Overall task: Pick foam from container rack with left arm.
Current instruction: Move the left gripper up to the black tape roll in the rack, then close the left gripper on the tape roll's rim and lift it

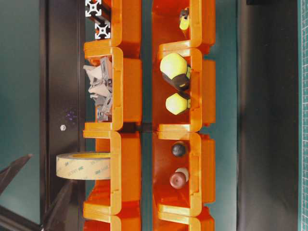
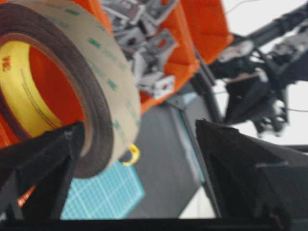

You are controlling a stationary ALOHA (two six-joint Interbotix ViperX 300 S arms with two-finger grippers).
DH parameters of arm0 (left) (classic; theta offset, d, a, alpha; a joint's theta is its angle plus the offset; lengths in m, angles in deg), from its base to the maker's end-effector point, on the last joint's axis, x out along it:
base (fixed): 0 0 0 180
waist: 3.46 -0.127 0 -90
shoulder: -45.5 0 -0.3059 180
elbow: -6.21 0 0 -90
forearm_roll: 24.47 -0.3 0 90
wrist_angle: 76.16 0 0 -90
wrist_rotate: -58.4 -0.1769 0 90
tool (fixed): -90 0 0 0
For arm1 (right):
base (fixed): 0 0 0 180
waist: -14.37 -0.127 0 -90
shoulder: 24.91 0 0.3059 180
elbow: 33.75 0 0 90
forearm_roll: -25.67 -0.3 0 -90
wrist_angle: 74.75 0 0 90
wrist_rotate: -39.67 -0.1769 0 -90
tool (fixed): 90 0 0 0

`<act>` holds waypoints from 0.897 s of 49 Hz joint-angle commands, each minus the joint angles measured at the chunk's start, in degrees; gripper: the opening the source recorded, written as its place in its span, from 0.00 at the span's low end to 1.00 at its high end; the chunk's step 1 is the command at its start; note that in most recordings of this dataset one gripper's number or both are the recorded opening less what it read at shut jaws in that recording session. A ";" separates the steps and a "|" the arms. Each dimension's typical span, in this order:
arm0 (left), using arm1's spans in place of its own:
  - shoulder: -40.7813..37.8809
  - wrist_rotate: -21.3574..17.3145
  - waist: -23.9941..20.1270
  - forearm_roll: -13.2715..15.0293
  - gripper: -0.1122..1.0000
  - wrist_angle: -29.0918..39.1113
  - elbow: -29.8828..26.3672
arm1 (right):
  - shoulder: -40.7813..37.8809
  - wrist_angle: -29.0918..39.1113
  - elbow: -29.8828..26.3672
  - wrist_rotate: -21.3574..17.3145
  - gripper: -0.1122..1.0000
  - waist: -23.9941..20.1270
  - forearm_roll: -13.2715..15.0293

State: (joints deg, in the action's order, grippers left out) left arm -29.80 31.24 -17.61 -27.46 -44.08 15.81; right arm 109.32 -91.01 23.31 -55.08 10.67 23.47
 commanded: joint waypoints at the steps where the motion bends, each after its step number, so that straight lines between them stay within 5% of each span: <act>1: -0.62 -0.09 -0.44 -0.18 0.90 -0.26 -1.58 | -0.18 -0.09 -1.23 0.00 0.09 -0.62 0.00; 31: -3.60 -0.26 -0.88 -0.18 0.86 -4.39 -2.29 | -0.18 -0.18 -1.23 -0.09 0.09 -2.11 0.00; 37: -3.34 0.00 -0.88 -0.18 0.73 -4.39 -1.76 | -0.18 -0.09 -1.23 -0.09 0.09 -2.11 0.00; 44: -2.99 -0.09 -0.88 -0.26 0.46 -4.48 -0.88 | -0.18 -0.18 -1.23 -0.09 0.09 -2.11 0.00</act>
State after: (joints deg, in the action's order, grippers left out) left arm -34.02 31.24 -18.31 -27.46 -47.77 15.19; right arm 109.49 -91.01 23.31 -55.08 8.65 23.56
